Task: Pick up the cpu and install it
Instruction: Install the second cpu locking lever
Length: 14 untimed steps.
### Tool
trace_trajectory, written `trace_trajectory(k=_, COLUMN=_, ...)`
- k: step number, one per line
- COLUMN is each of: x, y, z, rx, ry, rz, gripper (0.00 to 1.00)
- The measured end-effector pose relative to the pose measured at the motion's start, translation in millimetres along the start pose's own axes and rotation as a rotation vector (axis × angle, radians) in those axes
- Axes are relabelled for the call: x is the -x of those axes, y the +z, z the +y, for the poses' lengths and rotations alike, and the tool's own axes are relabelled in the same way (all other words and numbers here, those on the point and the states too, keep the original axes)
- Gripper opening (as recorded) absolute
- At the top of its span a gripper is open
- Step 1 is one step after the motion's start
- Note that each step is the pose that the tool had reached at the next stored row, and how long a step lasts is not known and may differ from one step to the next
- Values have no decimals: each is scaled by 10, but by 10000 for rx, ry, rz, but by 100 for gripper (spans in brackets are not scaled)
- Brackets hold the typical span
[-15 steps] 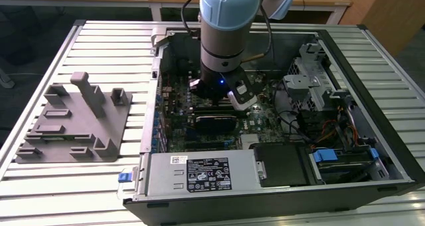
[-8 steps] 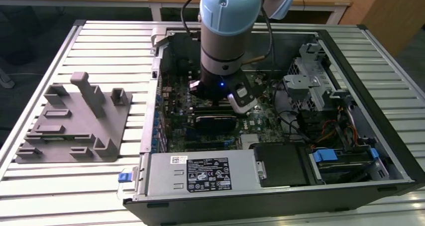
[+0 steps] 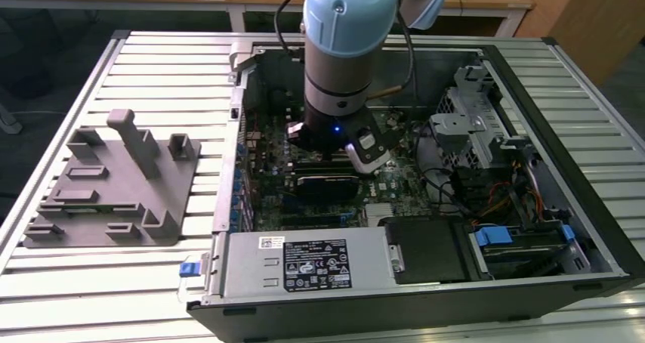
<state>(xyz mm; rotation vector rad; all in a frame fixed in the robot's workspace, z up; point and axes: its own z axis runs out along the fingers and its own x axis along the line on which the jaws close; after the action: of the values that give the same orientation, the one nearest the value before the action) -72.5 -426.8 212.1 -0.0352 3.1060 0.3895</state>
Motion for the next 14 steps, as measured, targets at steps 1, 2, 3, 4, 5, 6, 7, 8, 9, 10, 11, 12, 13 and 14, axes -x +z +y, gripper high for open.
trace_trajectory(k=1, x=-2, y=1, z=-6, rx=0, ry=33, rz=-8, gripper=11)
trace_trajectory(k=2, x=-3, y=3, z=-11, rx=2, ry=83, rz=-20, gripper=11)
trace_trajectory(k=3, x=-4, y=4, z=-15, rx=6, ry=141, rz=-36, gripper=11)
trace_trajectory(k=4, x=-4, y=6, z=-18, rx=10, ry=200, rz=-51, gripper=11)
trace_trajectory(k=5, x=-6, y=8, z=-21, rx=18, ry=259, rz=-66, gripper=11)
trace_trajectory(k=6, x=-9, y=10, z=-24, rx=27, ry=311, rz=-78, gripper=11)
trace_trajectory(k=7, x=-13, y=12, z=-27, rx=36, ry=354, rz=-90, gripper=11)
trace_trajectory(k=8, x=-17, y=16, z=-29, rx=43, ry=387, rz=-98, gripper=11)
trace_trajectory(k=9, x=-23, y=20, z=-31, rx=49, ry=414, rz=-106, gripper=11)
trace_trajectory(k=10, x=-33, y=26, z=-33, rx=50, ry=435, rz=-112, gripper=11)
trace_trajectory(k=11, x=-43, y=31, z=-34, rx=50, ry=450, rz=-115, gripper=11)
trace_trajectory(k=12, x=-55, y=36, z=-35, rx=52, ry=460, rz=-117, gripper=11)
trace_trajectory(k=13, x=-70, y=40, z=-36, rx=56, ry=467, rz=-119, gripper=11)
trace_trajectory(k=14, x=-86, y=44, z=-37, rx=59, ry=475, rz=-120, gripper=11)
